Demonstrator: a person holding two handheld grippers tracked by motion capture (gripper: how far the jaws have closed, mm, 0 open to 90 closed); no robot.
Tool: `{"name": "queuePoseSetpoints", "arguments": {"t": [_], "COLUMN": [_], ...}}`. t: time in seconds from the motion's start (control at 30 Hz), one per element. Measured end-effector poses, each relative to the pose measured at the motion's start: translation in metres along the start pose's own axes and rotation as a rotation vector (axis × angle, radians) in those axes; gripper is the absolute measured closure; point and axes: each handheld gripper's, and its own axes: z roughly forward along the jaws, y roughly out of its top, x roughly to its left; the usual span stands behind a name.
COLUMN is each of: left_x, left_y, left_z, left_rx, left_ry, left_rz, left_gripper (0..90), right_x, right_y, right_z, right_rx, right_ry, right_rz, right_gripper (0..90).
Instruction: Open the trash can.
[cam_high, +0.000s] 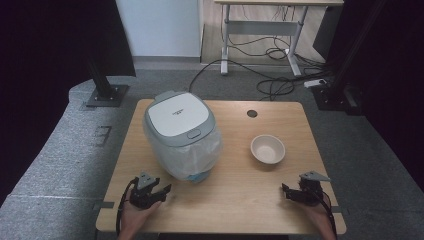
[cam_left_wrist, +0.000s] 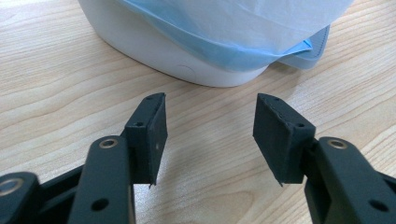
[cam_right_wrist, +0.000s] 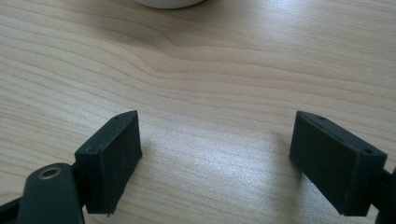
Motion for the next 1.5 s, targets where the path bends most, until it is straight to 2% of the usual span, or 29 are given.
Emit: {"name": "queuePoseSetpoints", "arguments": {"t": [0.27,0.43,0.63,0.7,0.9,1.13,1.5], "left_x": [-0.002,-0.001,-0.003,-0.004,-0.012,-0.018,-0.028], "left_y": [0.001,0.001,0.003,0.003,0.007,0.011,0.016], "left_z": [-0.005,-0.008,-0.013,-0.014,-0.016,-0.012,-0.007], "left_rx": [-0.028,-0.047,-0.078,-0.084,-0.112,-0.102,-0.116], "left_ry": [-0.006,-0.026,-0.089,-0.096,-0.137,-0.179,-0.208], "left_rz": [0.01,0.008,0.016,0.018,0.052,0.061,0.085], "left_gripper": [59.9,73.2,84.0,86.9,90.0,90.0,90.0], "right_x": [0.0,0.0,0.0,0.0,0.0,0.0,-0.001], "right_y": [0.0,0.0,0.0,0.0,0.0,0.001,0.001], "right_z": [0.0,0.0,0.001,0.001,0.001,0.001,0.001], "right_rx": [0.0,0.0,0.0,0.0,0.0,0.0,0.0], "right_ry": [-0.001,-0.002,-0.002,-0.002,-0.002,-0.004,-0.005], "right_rz": [0.0,0.001,0.001,0.002,0.002,0.005,0.005], "right_gripper": [15.7,15.7,15.7,15.7,15.7,15.7,15.7]}}
